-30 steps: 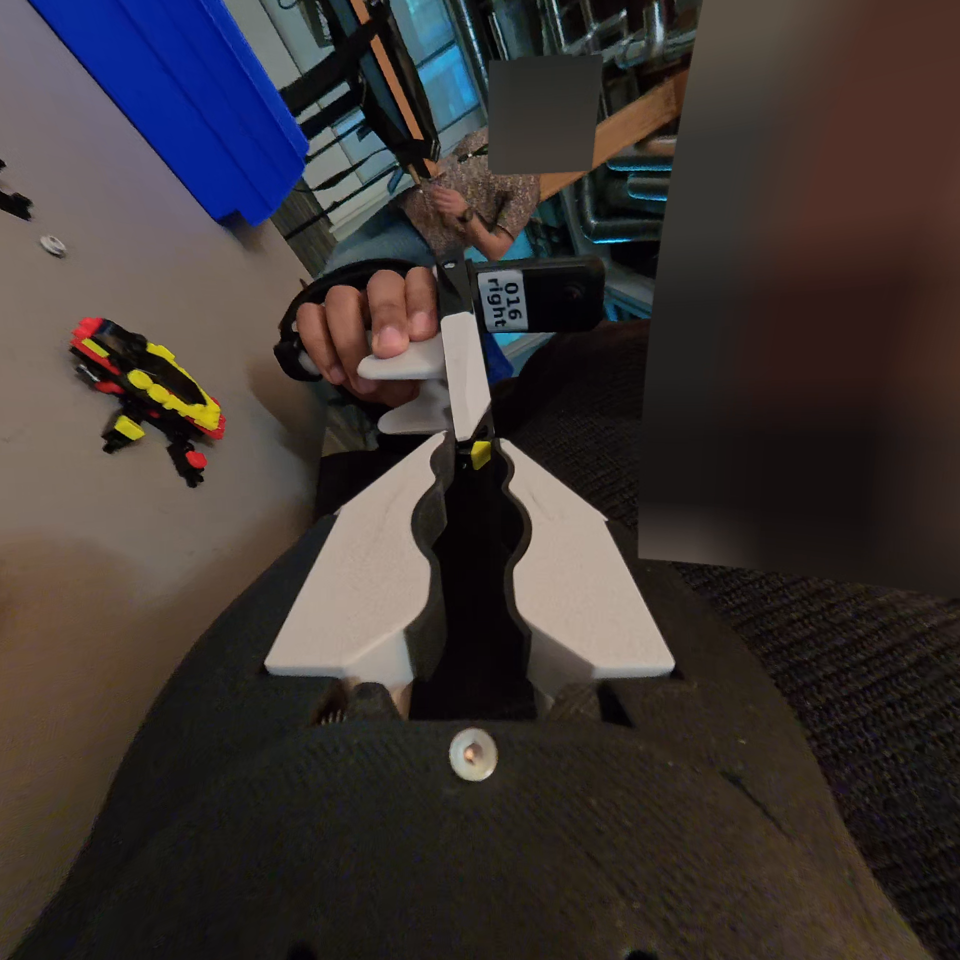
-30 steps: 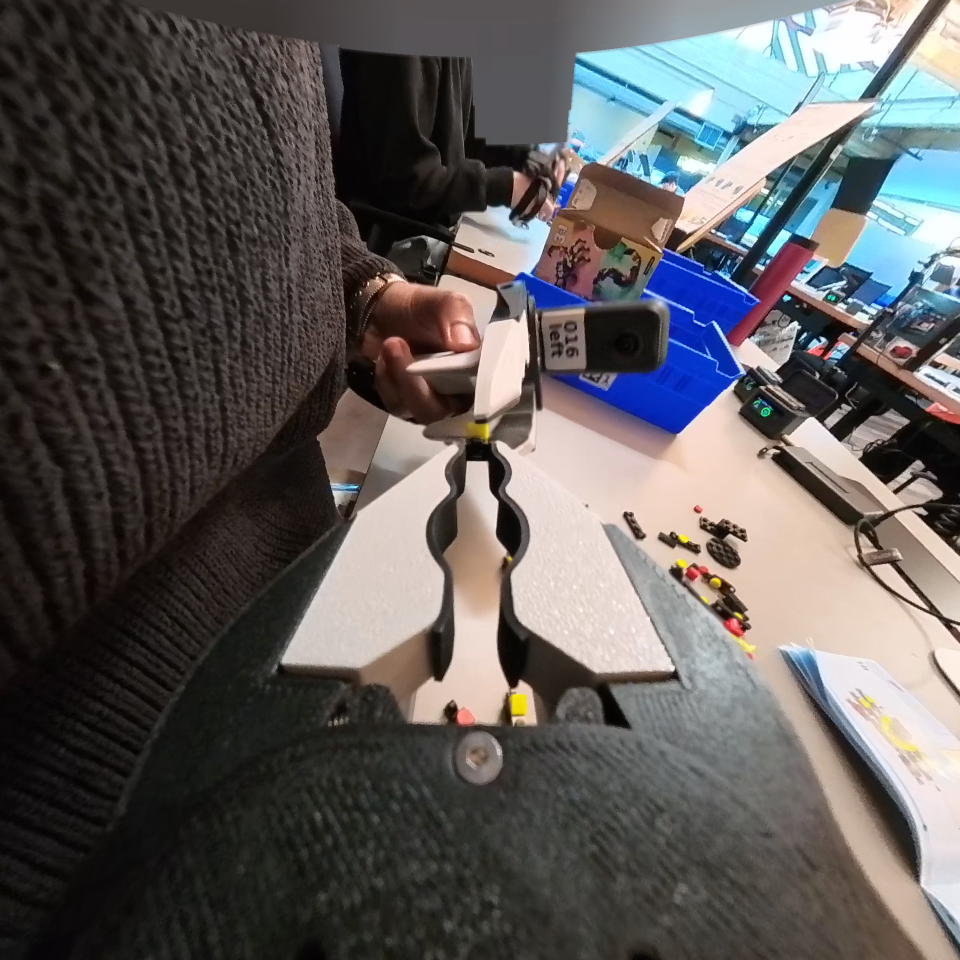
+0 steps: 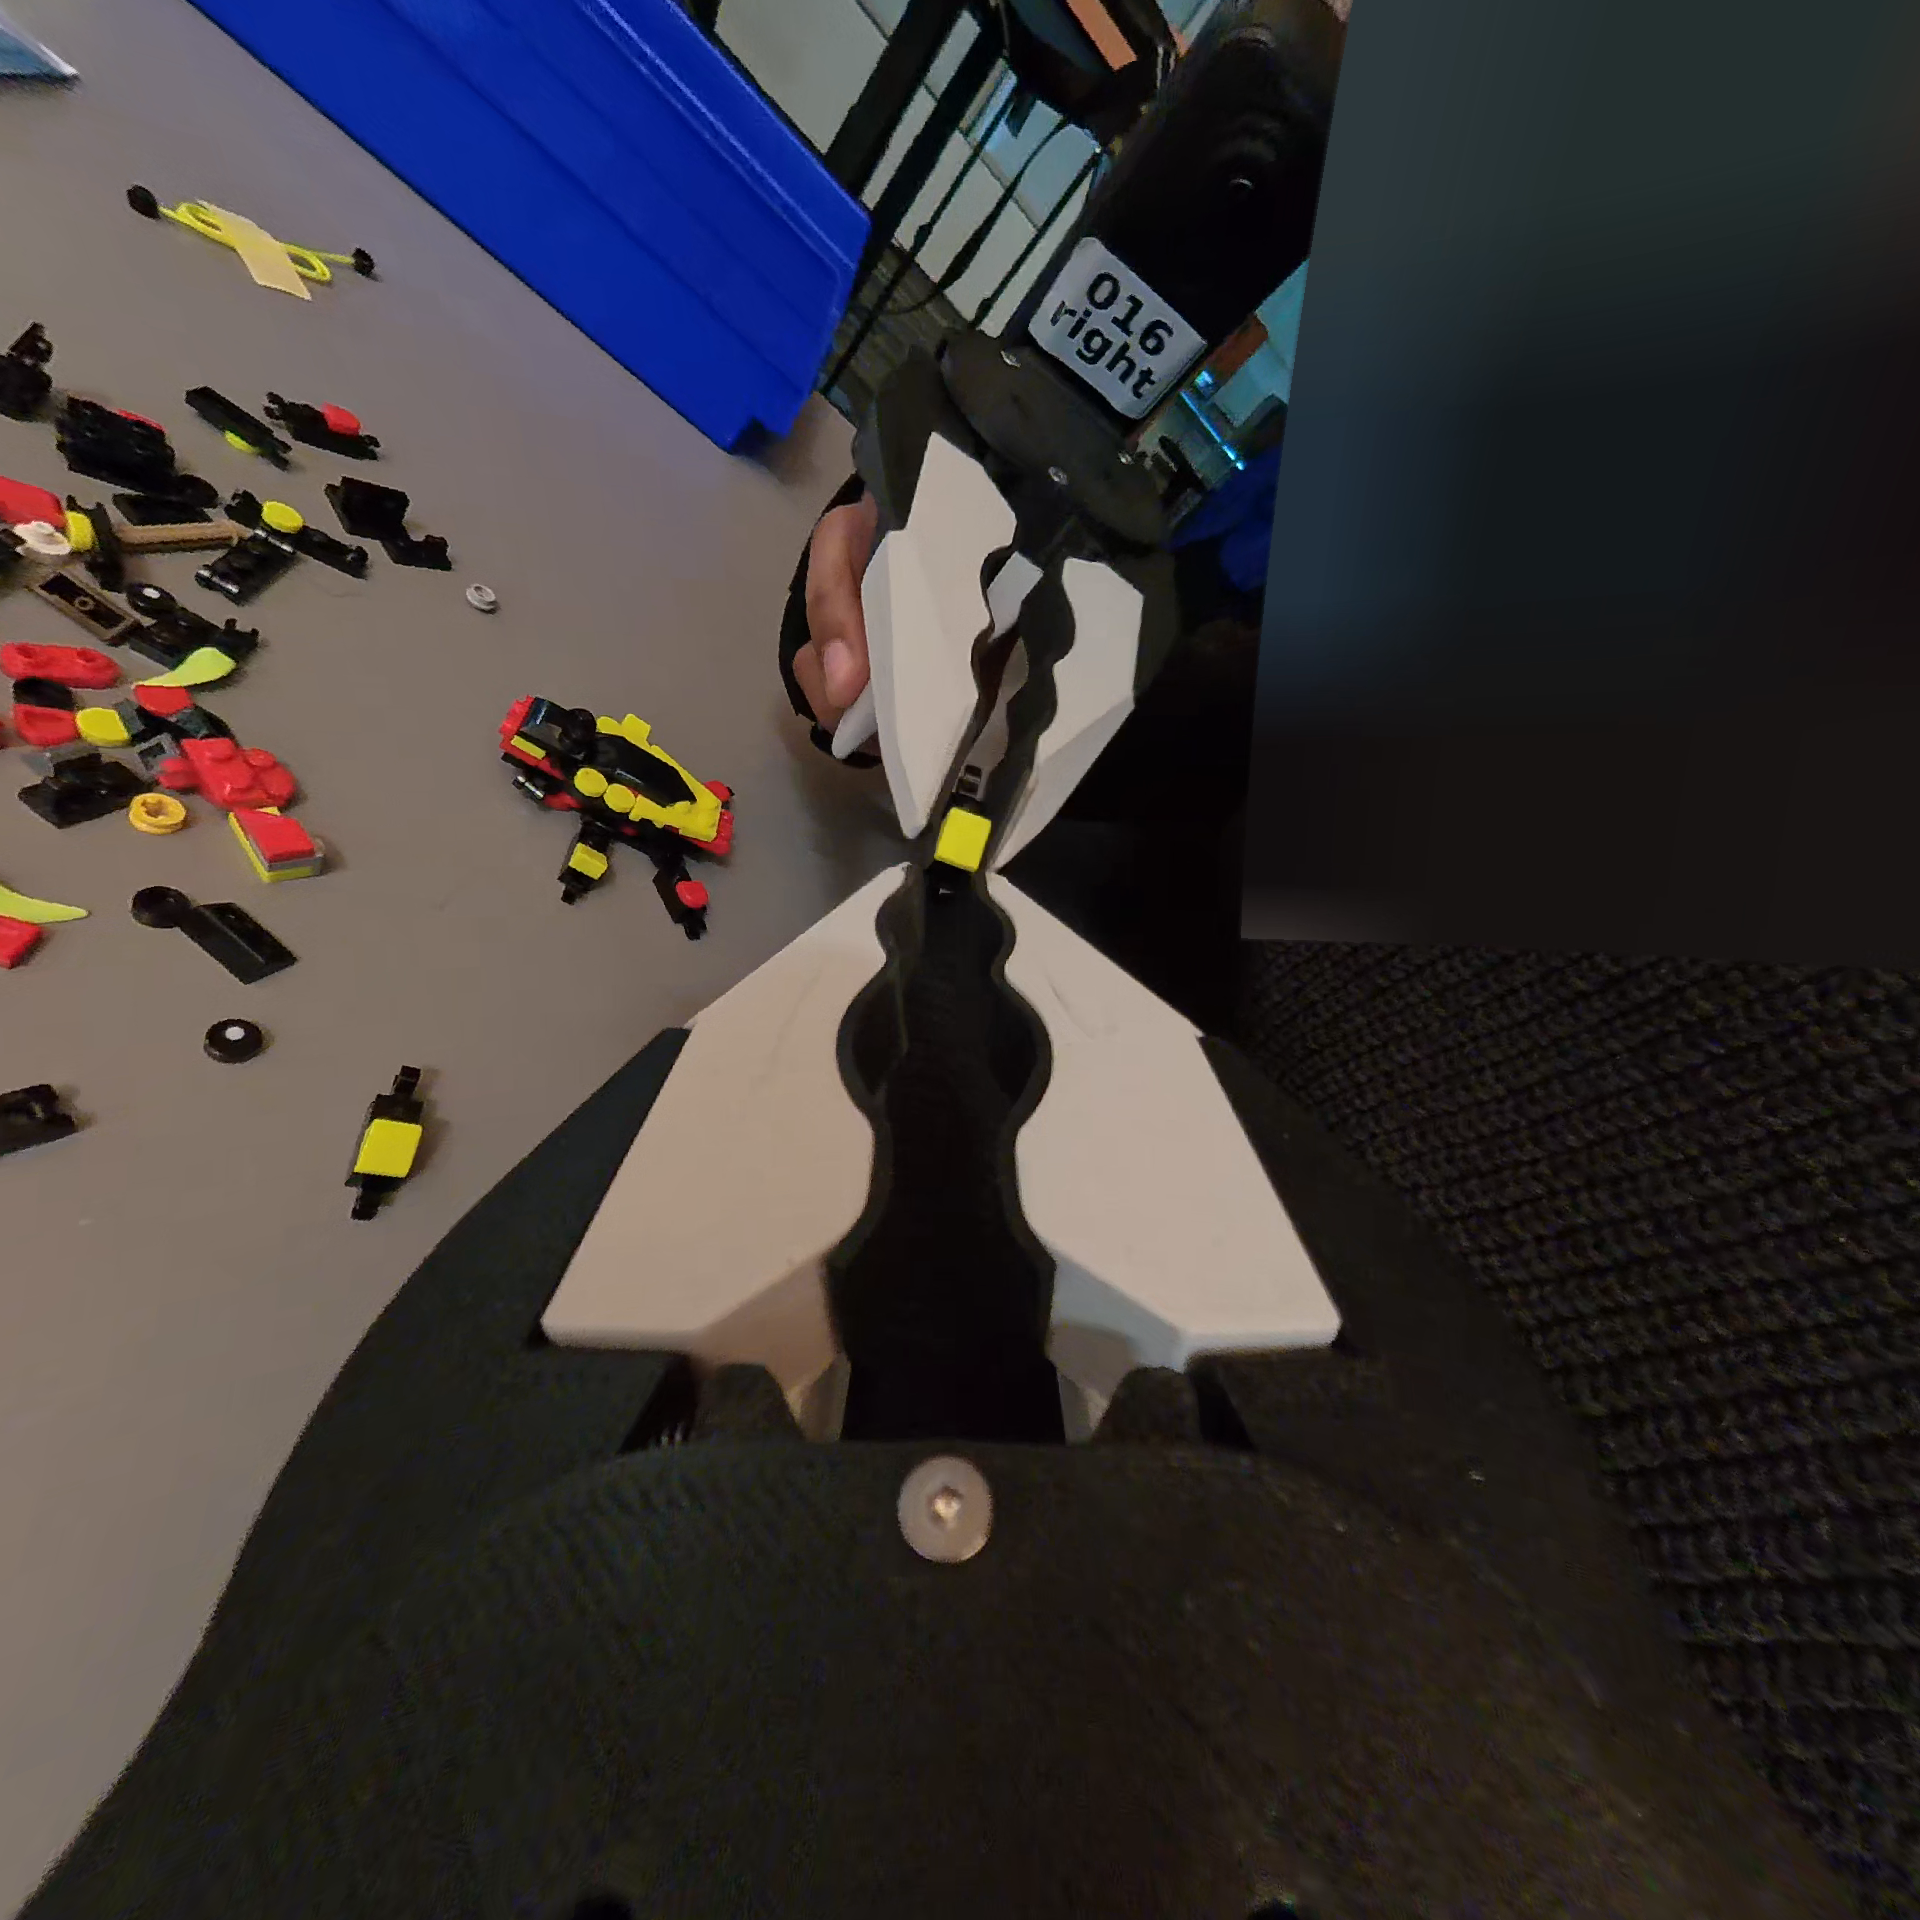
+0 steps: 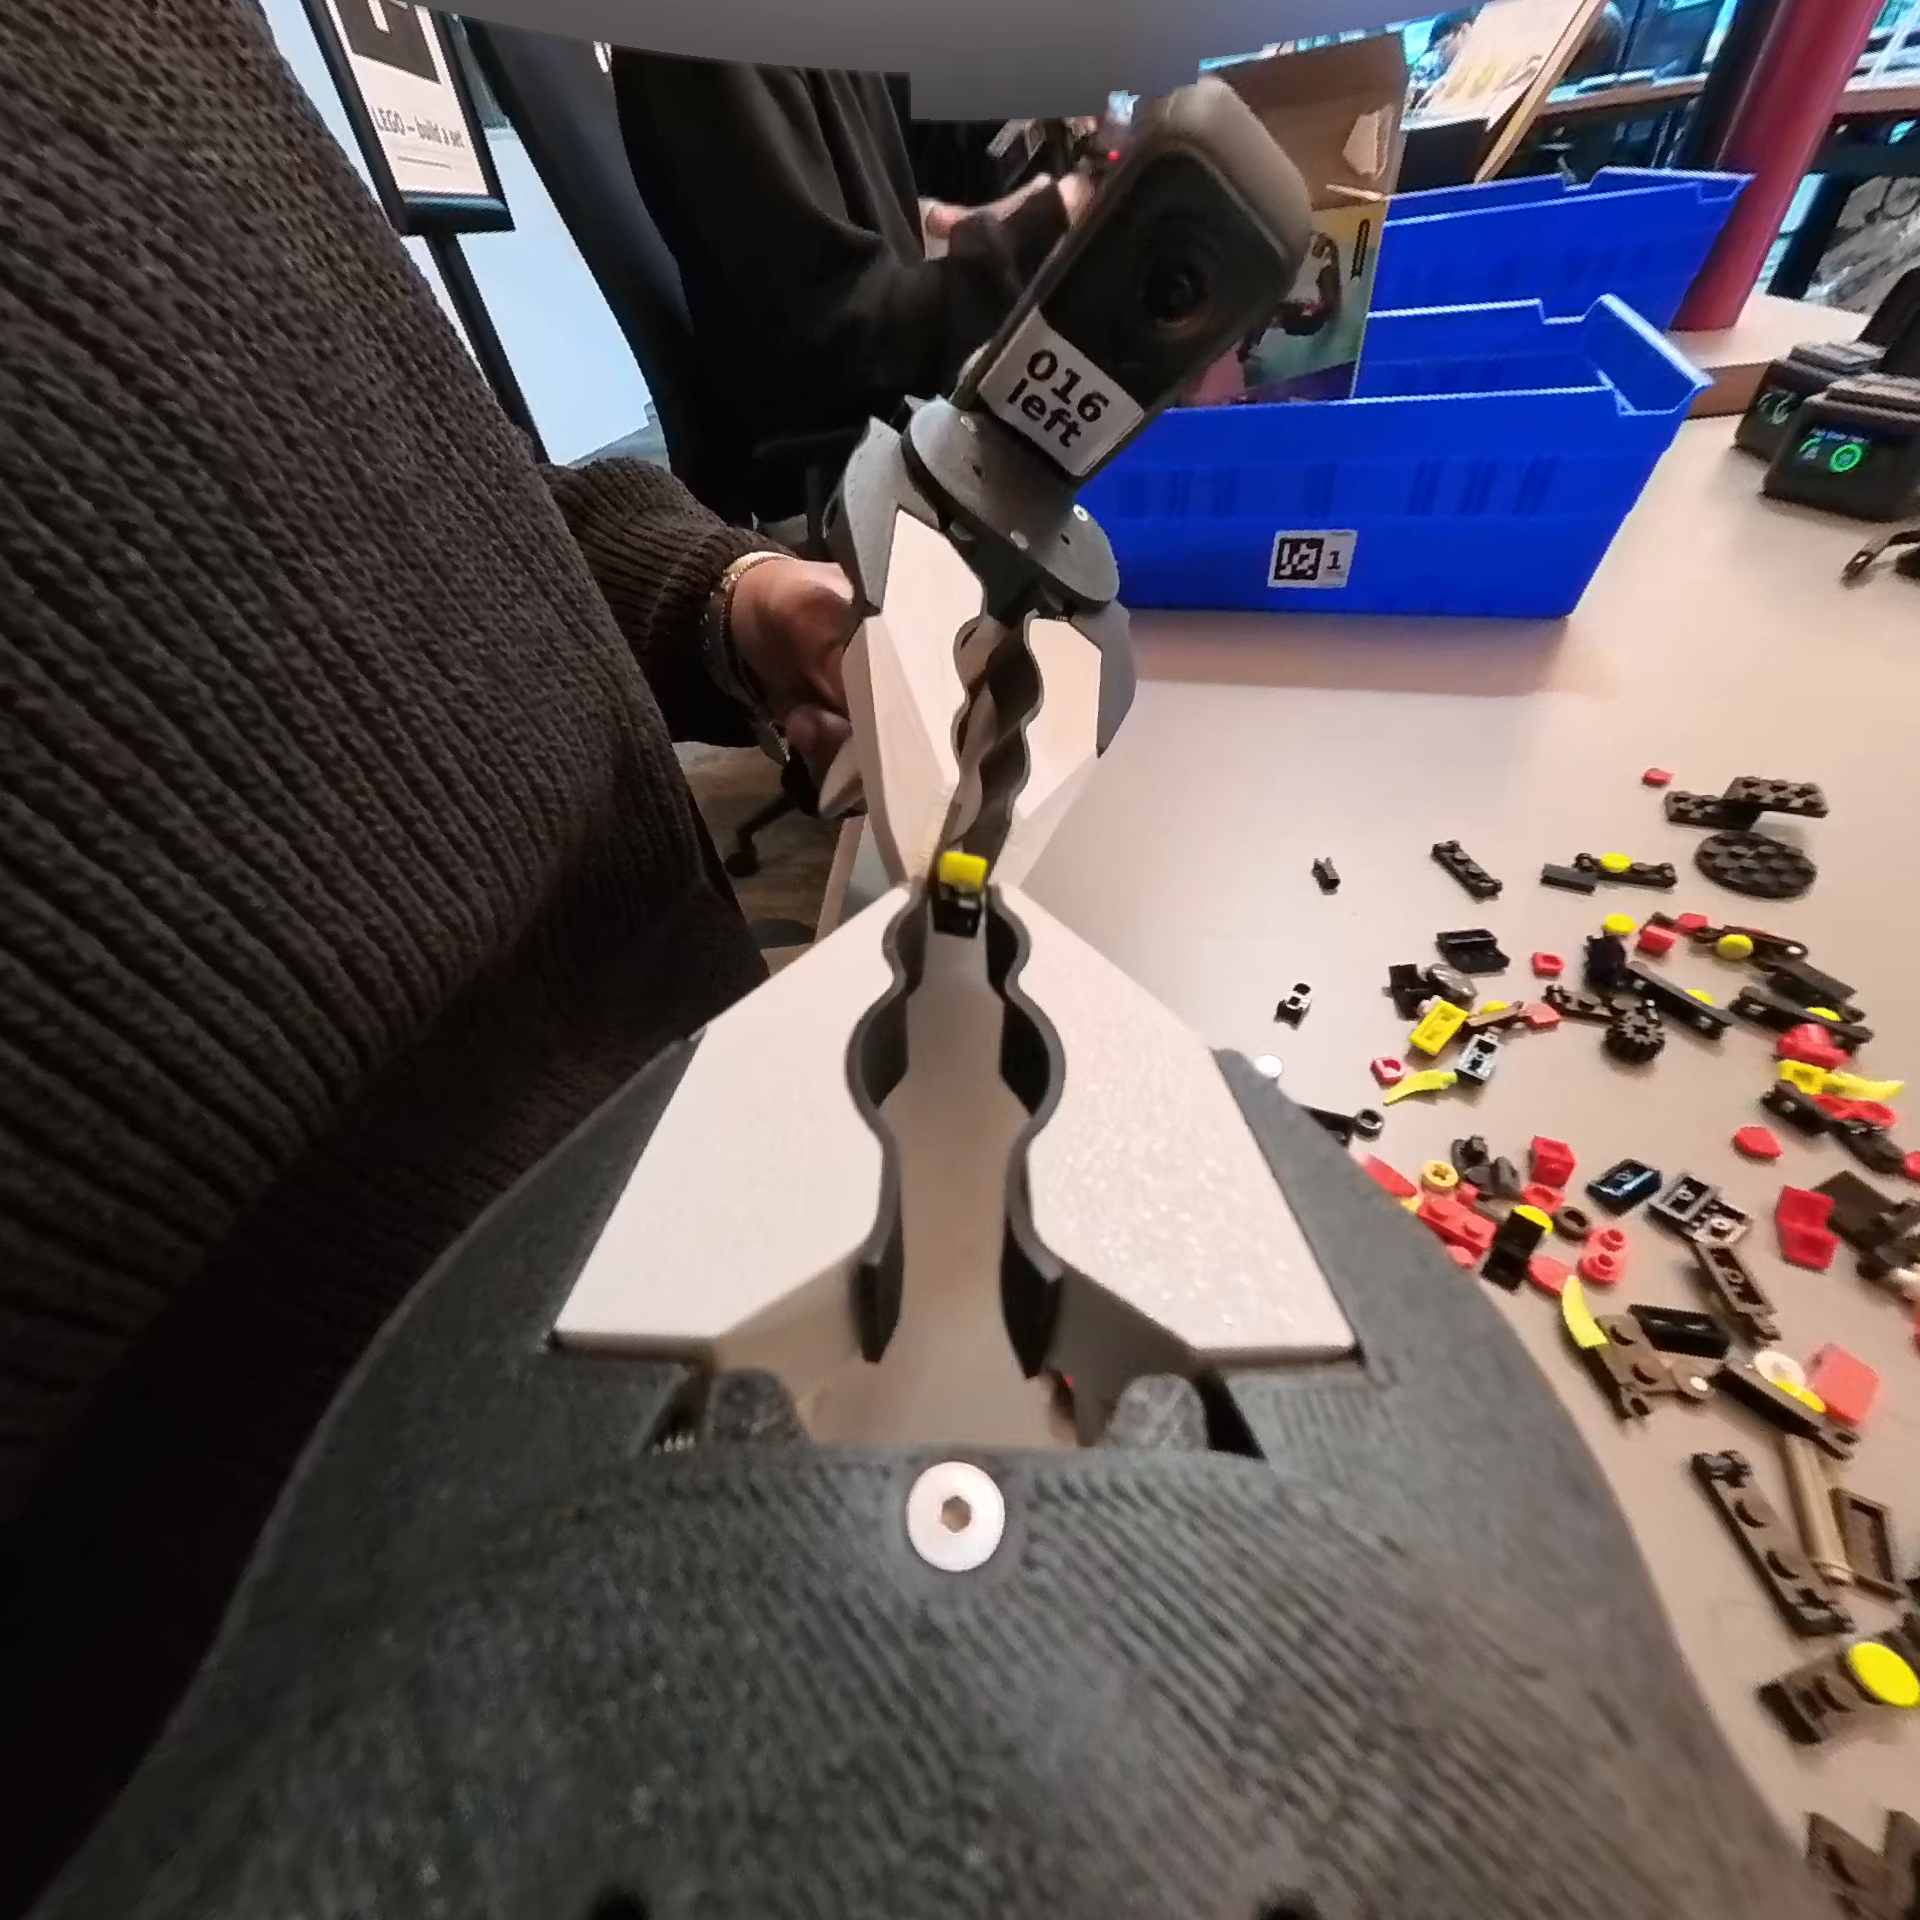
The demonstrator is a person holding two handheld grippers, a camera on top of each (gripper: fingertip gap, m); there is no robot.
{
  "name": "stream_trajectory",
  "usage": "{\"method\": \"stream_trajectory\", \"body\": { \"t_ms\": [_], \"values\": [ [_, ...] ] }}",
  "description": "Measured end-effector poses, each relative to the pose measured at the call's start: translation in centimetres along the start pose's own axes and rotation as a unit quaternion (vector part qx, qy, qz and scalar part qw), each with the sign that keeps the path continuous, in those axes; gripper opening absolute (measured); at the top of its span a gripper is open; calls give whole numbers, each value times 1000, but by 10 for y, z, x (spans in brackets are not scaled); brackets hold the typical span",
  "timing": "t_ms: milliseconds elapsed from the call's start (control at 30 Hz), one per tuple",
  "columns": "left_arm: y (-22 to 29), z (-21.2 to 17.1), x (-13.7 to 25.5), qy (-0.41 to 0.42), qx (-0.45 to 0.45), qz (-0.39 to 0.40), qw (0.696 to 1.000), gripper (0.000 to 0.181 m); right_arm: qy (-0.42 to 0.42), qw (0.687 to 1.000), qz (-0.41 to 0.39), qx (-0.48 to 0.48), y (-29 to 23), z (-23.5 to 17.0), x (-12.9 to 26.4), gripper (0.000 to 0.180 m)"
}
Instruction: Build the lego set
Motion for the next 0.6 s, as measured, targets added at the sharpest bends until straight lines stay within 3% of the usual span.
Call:
{"method": "stream_trajectory", "body": {
  "t_ms": [333,600],
  "values": [
    [-21,-1,4,-1,28,50,998,6,-9,999,-52,-11,20,-5,12,29],
    [-41,-12,2,-39,26,115,992,6,20,995,-89,-44,35,-1,24,32]
  ]
}}
Point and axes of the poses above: each gripper's, where its closed fingertips meet, x back along the fingers, z out of its top, y = z × x across the jaws, the point moved 3 cm from there along x, back along the fingers, and after that the axes turned 4 degrees about z, right-handed, at the moved point
